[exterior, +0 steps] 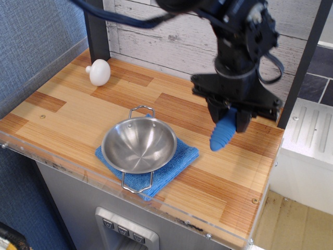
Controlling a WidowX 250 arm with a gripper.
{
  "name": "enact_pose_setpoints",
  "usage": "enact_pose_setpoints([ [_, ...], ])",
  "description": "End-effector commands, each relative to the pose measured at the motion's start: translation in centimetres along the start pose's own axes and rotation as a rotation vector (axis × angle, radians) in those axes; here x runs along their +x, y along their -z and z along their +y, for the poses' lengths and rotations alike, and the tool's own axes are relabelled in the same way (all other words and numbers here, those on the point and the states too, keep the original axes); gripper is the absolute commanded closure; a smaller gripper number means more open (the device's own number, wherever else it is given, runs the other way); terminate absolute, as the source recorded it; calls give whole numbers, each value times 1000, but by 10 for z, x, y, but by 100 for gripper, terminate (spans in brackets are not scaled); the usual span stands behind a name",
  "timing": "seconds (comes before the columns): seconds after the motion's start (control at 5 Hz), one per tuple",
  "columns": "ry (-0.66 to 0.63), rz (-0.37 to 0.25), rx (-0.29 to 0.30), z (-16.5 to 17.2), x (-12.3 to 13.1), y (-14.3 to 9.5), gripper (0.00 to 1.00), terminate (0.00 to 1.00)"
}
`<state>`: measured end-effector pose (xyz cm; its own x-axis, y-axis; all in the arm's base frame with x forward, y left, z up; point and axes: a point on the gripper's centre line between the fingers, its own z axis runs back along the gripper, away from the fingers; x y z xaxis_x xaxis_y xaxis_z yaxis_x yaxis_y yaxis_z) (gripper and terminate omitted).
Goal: Place blue spoon to the left of the frying pan
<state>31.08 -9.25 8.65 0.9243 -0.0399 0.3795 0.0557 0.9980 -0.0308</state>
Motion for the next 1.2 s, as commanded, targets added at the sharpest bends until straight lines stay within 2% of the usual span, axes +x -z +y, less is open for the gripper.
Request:
enact_pose_setpoints([
  [0.0, -71, -71, 32, 50, -13, -55, 100, 0],
  [0.2, -116, -76, 69, 76, -24, -66, 100, 0],
  [0.4, -235, -78, 94, 106, -42, -74, 100, 0],
  [0.8, -501, -49, 171, 144, -71, -77, 100, 0],
  [1.0, -636, -32, 235, 160, -77, -81, 100, 0],
])
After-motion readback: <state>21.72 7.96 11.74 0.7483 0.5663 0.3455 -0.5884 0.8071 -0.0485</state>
